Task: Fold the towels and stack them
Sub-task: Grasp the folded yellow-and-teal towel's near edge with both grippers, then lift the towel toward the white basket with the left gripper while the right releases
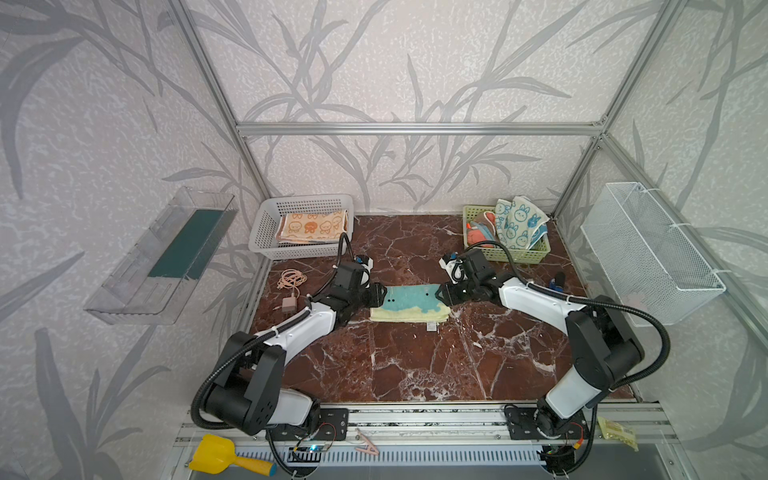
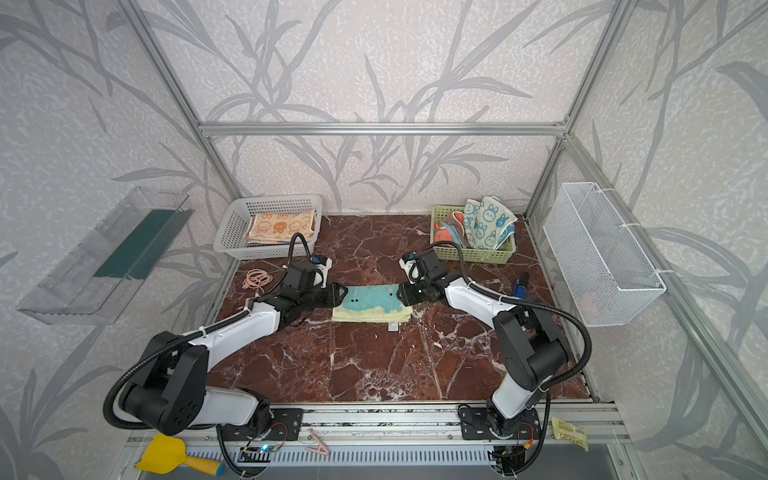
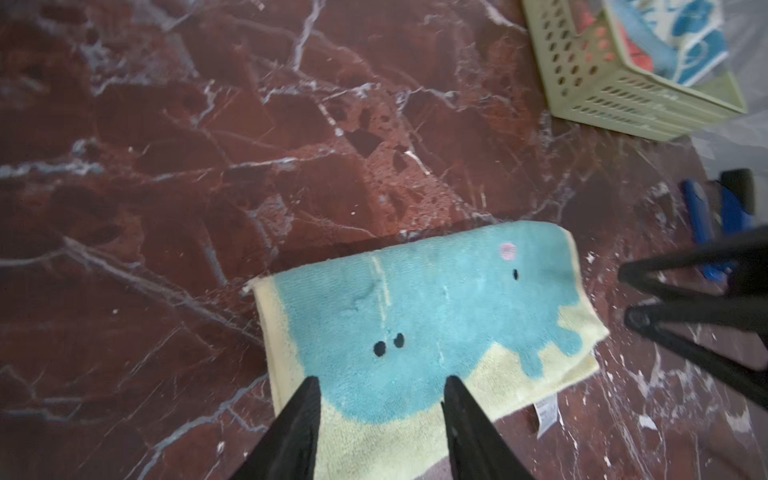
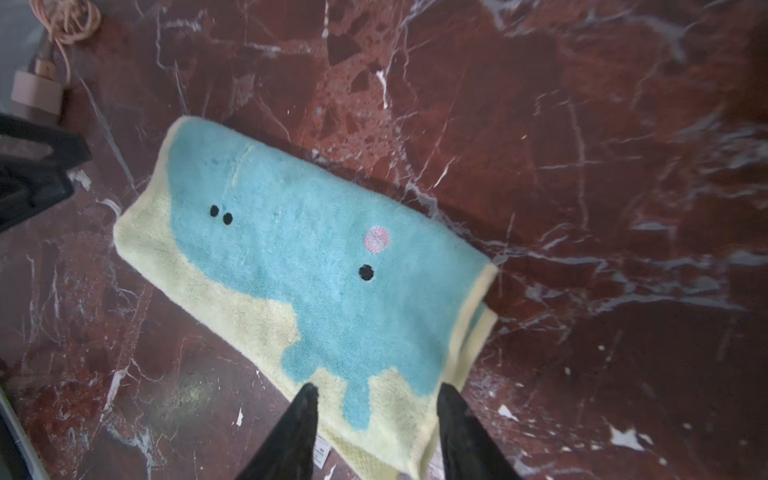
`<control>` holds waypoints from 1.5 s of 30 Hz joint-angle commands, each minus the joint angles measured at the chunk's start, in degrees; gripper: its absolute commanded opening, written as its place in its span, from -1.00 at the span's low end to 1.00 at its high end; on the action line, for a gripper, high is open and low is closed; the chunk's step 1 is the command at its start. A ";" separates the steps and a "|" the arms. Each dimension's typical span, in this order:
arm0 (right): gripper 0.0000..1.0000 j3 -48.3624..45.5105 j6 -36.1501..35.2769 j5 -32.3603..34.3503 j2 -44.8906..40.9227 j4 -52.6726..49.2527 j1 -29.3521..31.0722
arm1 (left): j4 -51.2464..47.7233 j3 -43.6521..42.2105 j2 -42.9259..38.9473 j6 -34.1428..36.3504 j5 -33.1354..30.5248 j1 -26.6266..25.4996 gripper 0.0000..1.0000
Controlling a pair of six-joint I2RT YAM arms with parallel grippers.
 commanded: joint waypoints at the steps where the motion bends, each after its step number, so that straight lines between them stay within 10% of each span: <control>1: -0.05 2.52 -1.02 2.14 3.48 -7.14 3.40 | -13.99 3.87 2.70 -5.38 -3.06 1.59 0.11; 22: -0.09 2.17 -1.62 3.36 8.90 -8.20 4.99 | -7.12 2.40 13.07 -8.43 25.46 8.54 0.33; 27: -0.09 2.01 -1.64 4.08 6.61 -7.91 5.08 | -3.69 2.89 14.62 -9.85 26.65 8.28 -0.19; 31: -0.03 1.37 -1.45 7.48 1.11 -7.26 5.05 | -5.18 5.99 14.85 -7.27 24.58 8.19 -1.00; 45: 0.04 -13.53 -1.42 23.07 -21.25 7.43 4.95 | -45.84 55.65 29.82 25.59 -2.08 7.68 -1.00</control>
